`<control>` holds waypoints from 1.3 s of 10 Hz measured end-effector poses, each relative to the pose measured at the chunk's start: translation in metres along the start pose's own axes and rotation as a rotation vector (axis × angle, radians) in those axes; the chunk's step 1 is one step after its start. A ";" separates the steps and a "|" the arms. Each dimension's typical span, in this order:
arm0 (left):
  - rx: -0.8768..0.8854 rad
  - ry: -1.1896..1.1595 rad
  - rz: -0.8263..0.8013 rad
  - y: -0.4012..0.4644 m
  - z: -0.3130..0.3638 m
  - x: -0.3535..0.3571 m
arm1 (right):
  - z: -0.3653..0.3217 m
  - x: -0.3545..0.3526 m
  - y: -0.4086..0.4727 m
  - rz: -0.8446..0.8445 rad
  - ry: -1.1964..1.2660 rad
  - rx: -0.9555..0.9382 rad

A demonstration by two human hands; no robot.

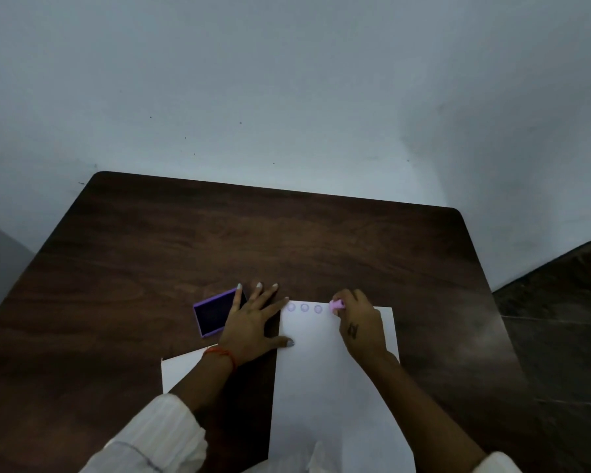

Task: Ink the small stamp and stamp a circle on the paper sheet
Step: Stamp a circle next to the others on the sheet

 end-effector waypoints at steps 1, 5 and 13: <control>0.002 -0.004 0.006 0.000 0.001 0.000 | -0.004 0.002 0.001 -0.050 -0.042 0.002; -0.014 -0.007 -0.027 -0.001 0.000 0.001 | -0.017 0.010 0.006 -0.189 -0.242 -0.018; 0.014 0.036 0.018 0.001 -0.004 0.005 | -0.010 0.017 0.011 -0.139 -0.284 -0.382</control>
Point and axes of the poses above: each hand's wrist, its own y-axis towards the middle knuckle, its own x-axis out of the palm, z = x × y, the point moved 7 cm from there along y, towards the middle knuckle, and after that the axes turned 4 degrees about -y, right-handed, at the moved point
